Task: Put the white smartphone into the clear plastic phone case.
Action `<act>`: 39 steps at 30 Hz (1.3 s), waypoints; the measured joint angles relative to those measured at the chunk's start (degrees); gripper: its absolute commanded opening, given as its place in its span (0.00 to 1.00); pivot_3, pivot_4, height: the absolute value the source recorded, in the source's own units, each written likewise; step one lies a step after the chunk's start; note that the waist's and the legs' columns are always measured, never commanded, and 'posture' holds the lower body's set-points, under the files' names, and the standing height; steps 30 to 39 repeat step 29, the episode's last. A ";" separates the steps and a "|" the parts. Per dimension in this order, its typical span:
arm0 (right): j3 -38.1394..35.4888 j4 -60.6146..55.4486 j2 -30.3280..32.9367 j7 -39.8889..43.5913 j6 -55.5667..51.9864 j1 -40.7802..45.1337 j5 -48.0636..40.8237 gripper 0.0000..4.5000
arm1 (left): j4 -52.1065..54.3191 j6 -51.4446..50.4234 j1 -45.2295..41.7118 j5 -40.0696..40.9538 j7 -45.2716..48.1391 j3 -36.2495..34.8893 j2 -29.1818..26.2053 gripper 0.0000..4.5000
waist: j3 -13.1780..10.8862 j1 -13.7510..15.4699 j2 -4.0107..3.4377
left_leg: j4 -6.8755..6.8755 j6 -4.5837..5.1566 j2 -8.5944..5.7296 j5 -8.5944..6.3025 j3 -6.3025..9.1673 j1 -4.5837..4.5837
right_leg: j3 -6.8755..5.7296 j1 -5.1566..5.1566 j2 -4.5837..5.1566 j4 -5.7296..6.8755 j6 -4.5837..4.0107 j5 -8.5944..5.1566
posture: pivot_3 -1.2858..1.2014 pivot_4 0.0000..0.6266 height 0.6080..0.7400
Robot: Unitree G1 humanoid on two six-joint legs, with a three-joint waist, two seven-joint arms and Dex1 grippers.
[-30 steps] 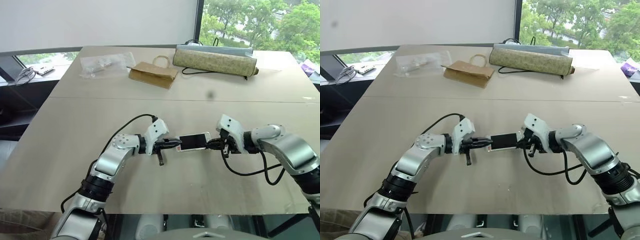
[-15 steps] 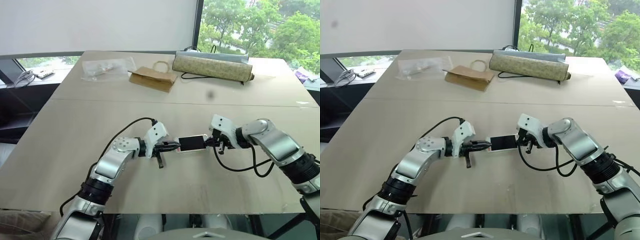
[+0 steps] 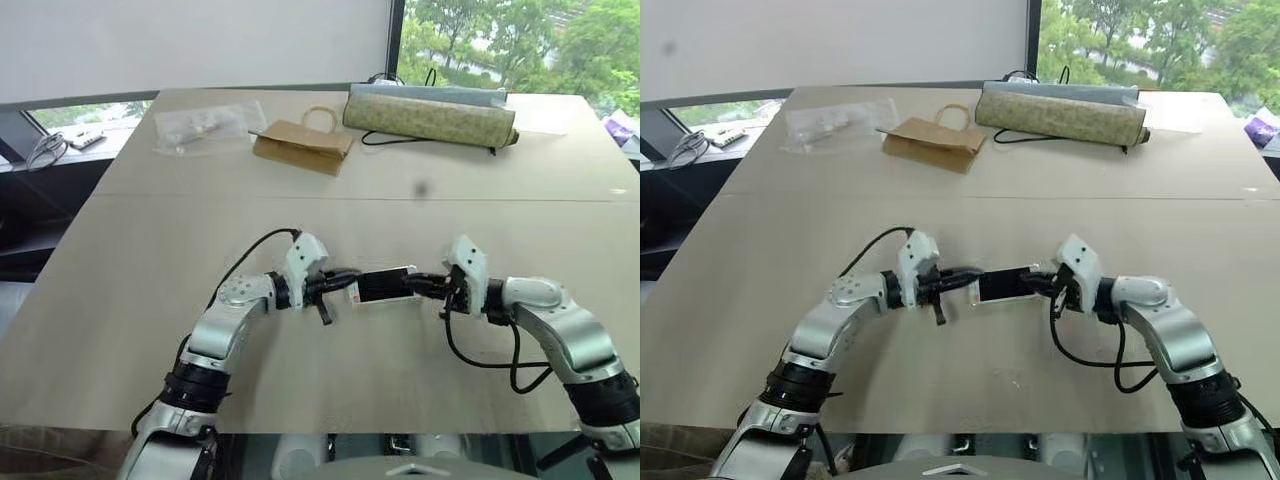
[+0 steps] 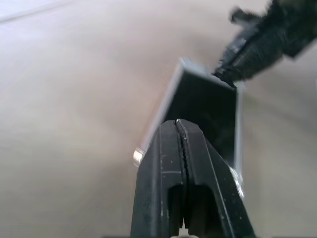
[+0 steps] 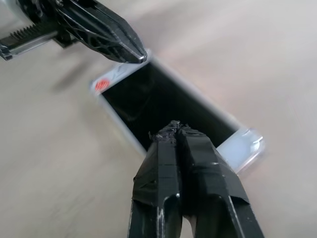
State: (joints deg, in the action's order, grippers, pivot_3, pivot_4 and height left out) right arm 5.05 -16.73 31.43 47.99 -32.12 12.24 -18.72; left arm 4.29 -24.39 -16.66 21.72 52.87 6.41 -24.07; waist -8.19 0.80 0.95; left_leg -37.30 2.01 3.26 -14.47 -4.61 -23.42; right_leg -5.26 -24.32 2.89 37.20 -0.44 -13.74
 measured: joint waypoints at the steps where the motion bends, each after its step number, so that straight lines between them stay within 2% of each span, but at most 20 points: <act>1: -1.35 -0.94 0.33 -0.62 0.76 -0.67 0.03 0.41 | 1.50 -1.12 0.11 1.39 -0.45 -1.23 0.07 0.30 | 0.00 0.01 0.00 | -0.01 -0.01 -0.01 0.01 0.01 -0.10 | -0.03 -0.06 -0.01 -0.03 0.02 0.00 | 0.52 0.24 1.00; 5: -3.87 -3.71 1.04 -2.36 1.61 -4.07 0.05 0.84 | 5.96 -3.64 1.63 5.41 -2.67 -4.46 0.33 0.72 | -0.06 0.05 0.03 | -0.04 -0.22 -0.11 0.13 0.03 -0.31 | -0.09 -0.17 -0.12 -0.12 0.11 -0.04 | 0.52 0.24 1.00; 6: -4.00 -3.97 1.30 -2.44 1.66 -4.47 0.04 0.91 | 6.46 -3.92 1.84 5.64 -3.08 -4.83 0.33 0.81 | -0.14 0.05 0.07 | -0.07 -0.20 -0.12 0.11 0.03 -0.30 | -0.08 -0.16 -0.11 -0.12 0.12 -0.04 | 0.52 0.24 1.00; 7: -4.40 -4.65 1.51 -2.53 1.66 -5.13 -0.01 0.98 | 6.96 -4.08 2.22 6.07 -3.34 -5.29 0.33 0.87 | -0.21 0.05 0.08 | -0.09 -0.06 -0.13 0.03 0.03 -0.31 | -0.07 -0.16 -0.12 -0.12 0.13 -0.05 | 0.52 0.24 1.00; 8: -5.63 -6.39 1.93 -2.64 1.71 -7.00 -0.47 1.00 | 8.47 -4.51 3.50 6.87 -4.11 -6.08 0.25 0.97 | -0.27 0.05 0.07 | -0.10 0.00 -0.12 0.00 0.03 -0.33 | -0.06 -0.17 -0.11 -0.13 0.14 -0.05 | 0.52 0.24 1.00; 9: -7.18 -8.17 2.91 -2.72 1.79 -9.85 -0.90 1.00 | 10.54 -4.88 5.76 7.65 -4.55 -6.82 -0.41 0.99 | -0.27 0.04 0.08 | -0.10 -0.01 -0.12 0.00 0.03 -0.30 | -0.05 -0.15 -0.10 -0.13 0.16 -0.06 | 0.52 0.24 1.00; 13: -14.09 -11.79 3.38 -4.82 3.57 -18.57 -1.55 1.00 | 15.10 -5.60 13.29 8.21 -5.41 -9.99 -4.44 0.99 | -0.34 0.07 0.09 | -0.10 -0.01 -0.09 0.00 0.09 -0.26 | -0.07 -0.13 -0.09 -0.11 0.38 -0.20 | 0.52 0.24 1.00; 15: -15.28 -12.23 3.34 -5.08 3.76 -20.02 -1.68 1.00 | 15.45 -5.71 14.43 8.32 -5.40 -10.77 -5.22 0.99 | -0.35 0.05 0.08 | -0.11 -0.01 -0.07 0.00 0.09 -0.27 | -0.07 -0.14 -0.09 -0.10 0.38 -0.20 | 0.52 0.24 1.00; 18: -19.93 -15.86 3.32 -5.24 6.60 -28.77 -1.87 1.00 | 19.02 -5.23 22.77 9.06 -4.12 -13.52 -9.10 0.99 | -0.34 0.03 0.06 | -0.09 -0.01 -0.03 -0.01 0.10 -0.21 | -0.05 -0.14 -0.01 -0.07 0.36 -0.22 | 0.52 0.24 1.00; 21: -23.55 -16.32 3.34 -5.21 8.10 -33.08 -1.89 1.00 | 20.46 -5.01 27.34 9.31 -3.75 -15.74 -10.74 0.99 | -0.35 0.07 0.05 | -0.17 -0.01 -0.03 -0.01 0.11 -0.20 | -0.06 -0.13 0.01 0.00 0.36 -0.21 | 0.52 0.24 1.00; 29: -27.32 -18.47 3.42 -5.28 10.06 -37.94 -2.13 1.00 | 24.95 -5.52 32.52 12.38 -3.81 -20.33 -12.92 0.99 | -0.35 0.10 0.05 | -0.24 -0.01 -0.05 0.00 0.16 -0.08 | 0.00 -0.01 0.00 0.02 0.13 -0.26 | 0.52 0.24 1.00; 39: -27.32 -18.47 3.42 -5.28 10.06 -37.94 -2.13 1.00 | 24.95 -5.52 32.52 12.38 -3.81 -20.33 -12.92 0.99 | -0.35 0.10 0.05 | -0.24 -0.01 -0.05 0.00 0.16 -0.08 | 0.00 -0.01 0.00 0.02 0.13 -0.26 | 0.52 0.24 1.00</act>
